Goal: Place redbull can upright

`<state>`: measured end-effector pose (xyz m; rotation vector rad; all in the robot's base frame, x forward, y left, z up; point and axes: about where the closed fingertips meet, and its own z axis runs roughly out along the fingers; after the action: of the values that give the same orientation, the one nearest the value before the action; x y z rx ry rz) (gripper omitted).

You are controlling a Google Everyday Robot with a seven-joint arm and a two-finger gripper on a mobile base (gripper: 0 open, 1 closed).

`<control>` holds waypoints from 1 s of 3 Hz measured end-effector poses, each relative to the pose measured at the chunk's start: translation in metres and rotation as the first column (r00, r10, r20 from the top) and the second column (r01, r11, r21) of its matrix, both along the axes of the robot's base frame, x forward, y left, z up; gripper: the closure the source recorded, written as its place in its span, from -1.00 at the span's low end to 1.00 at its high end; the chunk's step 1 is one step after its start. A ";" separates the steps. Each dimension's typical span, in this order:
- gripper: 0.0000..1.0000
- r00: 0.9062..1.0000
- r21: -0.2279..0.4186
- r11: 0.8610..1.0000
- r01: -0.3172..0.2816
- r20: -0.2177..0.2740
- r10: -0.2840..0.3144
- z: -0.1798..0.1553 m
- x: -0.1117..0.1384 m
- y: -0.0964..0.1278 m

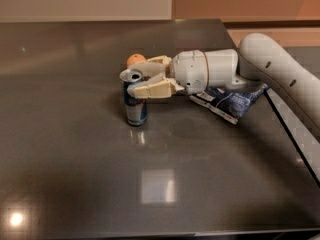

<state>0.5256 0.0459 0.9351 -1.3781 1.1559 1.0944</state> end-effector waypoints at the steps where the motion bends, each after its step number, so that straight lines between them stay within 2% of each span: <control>1: 0.08 1.000 -0.001 1.000 -0.006 0.002 0.006 0.001 -0.001 0.002; 2: -0.41 1.000 -0.001 1.000 -0.010 0.003 0.010 0.002 -0.002 0.005; 3: -0.98 1.000 -0.001 1.000 -0.013 0.003 0.013 0.002 -0.003 0.006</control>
Offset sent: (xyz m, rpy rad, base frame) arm -0.0012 0.0021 0.0010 -0.0010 -0.0017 0.0049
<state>0.5226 0.0522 0.9369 -1.3899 1.1471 1.1008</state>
